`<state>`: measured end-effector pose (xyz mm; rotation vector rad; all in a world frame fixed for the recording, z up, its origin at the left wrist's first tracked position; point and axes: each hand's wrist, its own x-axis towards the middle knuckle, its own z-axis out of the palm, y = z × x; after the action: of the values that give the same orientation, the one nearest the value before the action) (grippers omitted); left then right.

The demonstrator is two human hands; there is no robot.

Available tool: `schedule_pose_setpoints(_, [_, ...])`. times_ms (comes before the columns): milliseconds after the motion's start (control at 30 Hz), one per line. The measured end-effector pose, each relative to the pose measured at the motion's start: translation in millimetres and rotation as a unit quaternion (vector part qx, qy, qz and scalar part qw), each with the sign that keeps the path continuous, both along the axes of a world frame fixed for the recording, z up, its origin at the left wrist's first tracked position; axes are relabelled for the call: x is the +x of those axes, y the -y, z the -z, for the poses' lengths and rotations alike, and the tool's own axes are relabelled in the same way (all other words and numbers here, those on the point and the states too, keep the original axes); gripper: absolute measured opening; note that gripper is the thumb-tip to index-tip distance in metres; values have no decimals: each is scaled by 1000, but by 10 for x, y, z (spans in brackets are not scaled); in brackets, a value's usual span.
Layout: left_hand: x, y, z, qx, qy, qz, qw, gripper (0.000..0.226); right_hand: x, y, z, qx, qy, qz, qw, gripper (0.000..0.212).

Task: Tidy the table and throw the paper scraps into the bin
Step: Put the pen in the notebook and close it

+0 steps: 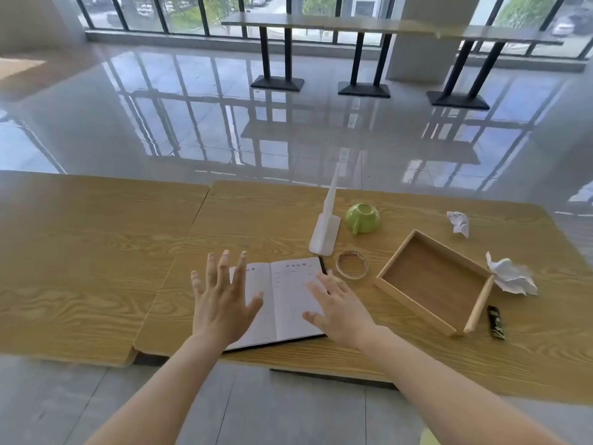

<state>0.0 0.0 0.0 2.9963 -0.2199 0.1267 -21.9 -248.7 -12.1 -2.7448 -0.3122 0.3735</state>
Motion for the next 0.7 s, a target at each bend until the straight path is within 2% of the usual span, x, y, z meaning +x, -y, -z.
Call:
schedule_pose_setpoints(267, [-170, 12, 718, 35, -104, -14, 994, 76, 124, -265, 581, -89, -65, -68, 992, 65])
schedule_pose_setpoints(367, [-175, 29, 906, 38, -135, -12, 990, 73, 107, -328, 812, -91, -87, -71, 990, 60])
schedule_pose_setpoints(700, [-253, 153, 1155, 35, -186, 18, 982, 66, -198, -120, 1074, -91, -51, -51, 993, 57])
